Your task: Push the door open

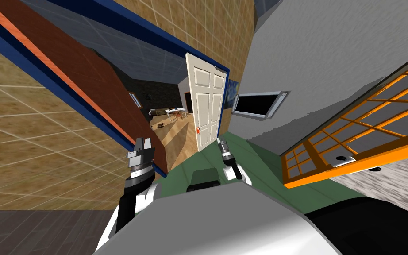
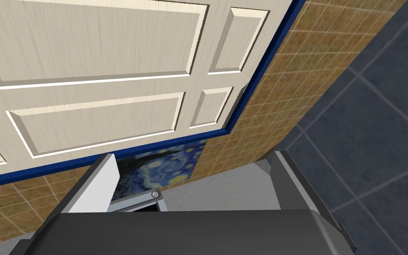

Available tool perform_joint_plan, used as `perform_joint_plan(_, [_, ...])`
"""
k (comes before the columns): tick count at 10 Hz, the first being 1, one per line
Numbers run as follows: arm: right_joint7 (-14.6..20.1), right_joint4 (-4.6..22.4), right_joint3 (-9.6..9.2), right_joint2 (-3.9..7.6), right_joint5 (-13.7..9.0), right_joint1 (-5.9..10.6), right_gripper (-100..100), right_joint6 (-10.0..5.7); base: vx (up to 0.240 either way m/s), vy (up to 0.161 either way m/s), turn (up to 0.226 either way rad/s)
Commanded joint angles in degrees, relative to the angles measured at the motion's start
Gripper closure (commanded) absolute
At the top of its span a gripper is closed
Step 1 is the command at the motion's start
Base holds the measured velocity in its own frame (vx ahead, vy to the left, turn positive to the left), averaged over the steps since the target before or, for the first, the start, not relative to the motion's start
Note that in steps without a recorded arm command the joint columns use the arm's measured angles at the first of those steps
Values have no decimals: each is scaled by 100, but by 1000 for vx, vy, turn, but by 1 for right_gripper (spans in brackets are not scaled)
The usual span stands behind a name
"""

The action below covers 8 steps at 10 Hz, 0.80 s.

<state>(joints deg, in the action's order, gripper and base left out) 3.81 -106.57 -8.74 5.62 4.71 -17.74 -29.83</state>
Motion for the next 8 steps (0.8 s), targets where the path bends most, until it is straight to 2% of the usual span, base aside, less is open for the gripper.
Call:
perform_joint_plan(1, [-8,189,-104,-11,0,55,-100,-46,105,-18,-18])
perform_joint_plan(8, [19,1083,-475,14,-45,361,-100,-242,104,-7,-17])
